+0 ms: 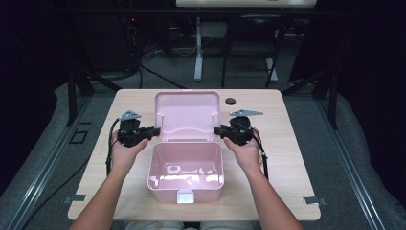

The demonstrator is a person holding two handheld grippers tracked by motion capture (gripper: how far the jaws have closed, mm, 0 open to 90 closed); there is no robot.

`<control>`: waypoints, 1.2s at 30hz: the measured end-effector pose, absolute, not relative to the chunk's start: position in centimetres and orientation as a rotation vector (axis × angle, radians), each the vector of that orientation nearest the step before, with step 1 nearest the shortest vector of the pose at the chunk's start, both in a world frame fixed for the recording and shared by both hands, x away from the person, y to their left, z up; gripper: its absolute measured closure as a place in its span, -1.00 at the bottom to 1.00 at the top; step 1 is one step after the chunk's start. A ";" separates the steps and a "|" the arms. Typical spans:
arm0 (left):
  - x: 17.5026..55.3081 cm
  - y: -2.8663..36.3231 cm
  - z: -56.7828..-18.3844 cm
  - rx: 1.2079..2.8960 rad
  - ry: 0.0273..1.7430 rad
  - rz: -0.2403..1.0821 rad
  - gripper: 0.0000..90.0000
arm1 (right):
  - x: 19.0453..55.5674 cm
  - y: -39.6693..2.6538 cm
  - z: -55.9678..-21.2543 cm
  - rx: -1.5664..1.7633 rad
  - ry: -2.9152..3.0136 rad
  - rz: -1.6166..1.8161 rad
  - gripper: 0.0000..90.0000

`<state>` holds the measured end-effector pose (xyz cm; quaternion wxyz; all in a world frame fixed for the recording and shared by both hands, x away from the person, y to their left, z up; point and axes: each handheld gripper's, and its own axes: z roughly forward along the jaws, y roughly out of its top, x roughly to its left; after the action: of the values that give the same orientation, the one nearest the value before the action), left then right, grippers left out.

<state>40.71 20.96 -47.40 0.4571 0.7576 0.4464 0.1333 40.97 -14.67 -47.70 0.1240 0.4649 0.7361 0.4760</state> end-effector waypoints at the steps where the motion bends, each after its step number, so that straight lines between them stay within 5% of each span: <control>1: 40.7 20.9 -47.5 1.867 1.101 0.326 0.65 | 41.0 -14.7 -47.7 1.356 2.147 1.388 0.59; 36: 40.7 20.7 -48.2 1.871 1.125 0.284 0.42 | 41.2 -14.6 -48.3 1.408 2.177 1.398 0.42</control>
<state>40.72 20.69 -48.18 0.4531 0.7576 0.4555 0.1150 41.22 -14.60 -48.34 0.0978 0.4757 0.7356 0.4722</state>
